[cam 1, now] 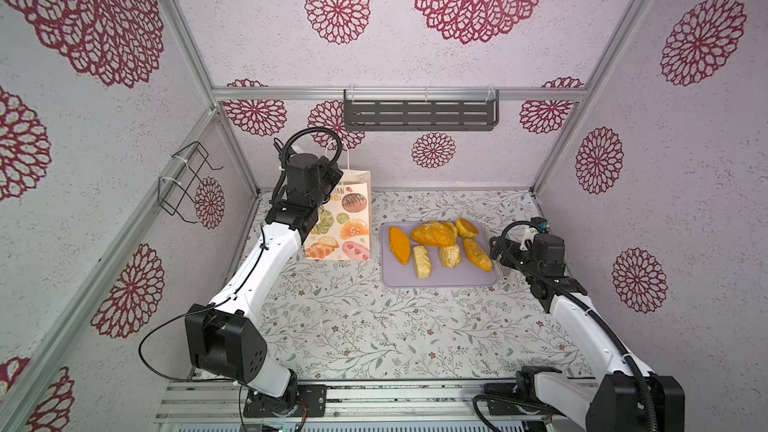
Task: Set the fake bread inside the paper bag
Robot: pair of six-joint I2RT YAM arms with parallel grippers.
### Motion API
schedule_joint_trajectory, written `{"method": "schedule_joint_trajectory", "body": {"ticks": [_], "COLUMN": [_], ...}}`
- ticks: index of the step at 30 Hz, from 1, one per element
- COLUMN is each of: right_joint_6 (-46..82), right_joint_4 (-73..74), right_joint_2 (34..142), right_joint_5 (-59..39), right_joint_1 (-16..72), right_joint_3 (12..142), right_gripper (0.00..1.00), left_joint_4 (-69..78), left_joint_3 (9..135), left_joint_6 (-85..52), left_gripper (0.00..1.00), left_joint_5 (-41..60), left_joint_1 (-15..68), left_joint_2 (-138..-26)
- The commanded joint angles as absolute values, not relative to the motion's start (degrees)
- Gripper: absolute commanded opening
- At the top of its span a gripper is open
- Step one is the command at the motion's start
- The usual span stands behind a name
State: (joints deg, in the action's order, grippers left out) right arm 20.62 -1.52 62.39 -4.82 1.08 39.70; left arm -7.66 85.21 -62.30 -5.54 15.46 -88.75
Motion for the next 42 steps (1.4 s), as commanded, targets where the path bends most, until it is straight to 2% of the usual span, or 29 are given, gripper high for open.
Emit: {"method": "schedule_joint_trajectory", "body": {"ticks": [1, 13, 28, 30, 32, 36, 40, 41, 42], "right_joint_6": [21.2, 22.3, 22.8, 22.9, 23.2, 23.6, 23.7, 23.8, 23.8], "right_joint_4": [-0.8, -0.9, -1.1, -1.1, -0.9, -0.5, -0.4, -0.3, -0.3], "right_joint_2": [60.7, 58.8, 57.0, 57.0, 57.2, 57.4, 57.5, 57.6, 57.6], "right_joint_5": [-5.3, -6.1, -6.2, -6.3, -6.3, -6.7, -6.7, -6.7, -6.7], "right_joint_1": [1.4, 1.4, 1.4, 1.4, 1.4, 1.4, 1.4, 1.3, 1.4], "right_joint_3": [39.5, 38.2, 37.1, 37.0, 37.0, 36.9, 36.8, 36.8, 36.8], "right_gripper": [0.99, 0.99, 0.99, 0.99, 0.99, 0.99, 0.99, 0.99, 0.99], "left_joint_4": [-4.6, 4.8, 5.8, 6.3, 6.3, 4.2, -3.5, -5.9, -8.5], "left_joint_3": [82.7, 65.7, 61.1, 59.7, 58.7, 58.1, 61.4, 62.7, 64.1], "left_joint_6": [-61.0, -67.1, -66.6, -66.6, -66.3, -65.2, -63.8, -63.5, -63.3], "left_gripper": [0.02, 0.01, 0.04, 0.11, 0.22, 0.59, 0.86, 0.99, 0.97], "left_joint_5": [-7.8, -13.9, -14.7, -15.1, -15.6, -16.4, -17.3, -17.2, -17.2], "left_joint_1": [17.0, 24.2, 29.3, 29.5, 29.5, 29.6, 29.6, 29.6, 29.6], "left_joint_2": [-87.2, -79.3, -75.8, -74.6, -73.5, -71.1, -68.5, -67.9, -67.3]}}
